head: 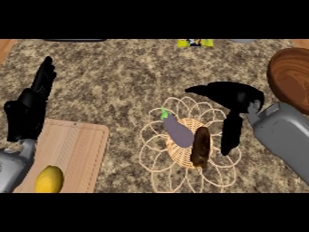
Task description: Pick the sweet potato from the placemat and place it in the bowl
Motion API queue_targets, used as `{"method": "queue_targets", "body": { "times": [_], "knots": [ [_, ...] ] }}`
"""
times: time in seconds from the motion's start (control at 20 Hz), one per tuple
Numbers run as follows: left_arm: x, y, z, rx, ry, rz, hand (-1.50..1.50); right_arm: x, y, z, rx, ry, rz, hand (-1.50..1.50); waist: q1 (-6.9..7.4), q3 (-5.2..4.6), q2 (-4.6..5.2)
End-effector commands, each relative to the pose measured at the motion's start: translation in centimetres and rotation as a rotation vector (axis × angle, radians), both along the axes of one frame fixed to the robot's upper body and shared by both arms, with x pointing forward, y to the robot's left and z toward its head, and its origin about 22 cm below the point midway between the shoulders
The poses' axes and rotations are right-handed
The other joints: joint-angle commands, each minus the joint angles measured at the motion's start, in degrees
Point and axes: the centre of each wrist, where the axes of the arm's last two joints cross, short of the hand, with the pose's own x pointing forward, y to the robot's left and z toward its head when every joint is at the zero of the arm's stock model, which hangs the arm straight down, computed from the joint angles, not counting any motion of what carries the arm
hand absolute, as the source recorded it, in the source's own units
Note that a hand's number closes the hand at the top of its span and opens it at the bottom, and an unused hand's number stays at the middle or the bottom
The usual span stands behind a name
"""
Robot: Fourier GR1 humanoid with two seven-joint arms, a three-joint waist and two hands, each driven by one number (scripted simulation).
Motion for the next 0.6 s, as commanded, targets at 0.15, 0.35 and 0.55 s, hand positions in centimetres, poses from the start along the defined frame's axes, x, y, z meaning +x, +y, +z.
{"method": "queue_targets", "body": {
  "times": [0.15,0.35,0.55],
  "knots": [
    [1.4,-0.8,0.6,-0.002,0.000,0.023,0.00,-1.3,4.0,-4.0,-0.147,0.098,0.075,-1.50,-1.02,0.06,0.00],
    [-0.7,1.6,-0.7,0.003,0.010,0.018,0.00,-0.5,4.0,-4.3,-0.238,0.157,0.075,-1.50,-0.63,0.04,-0.14],
    [-0.5,0.5,-1.0,-0.003,-0.012,0.015,0.00,-1.1,4.7,-5.6,-0.356,0.181,0.071,-1.50,-0.88,0.04,-0.14]
  ]
}}
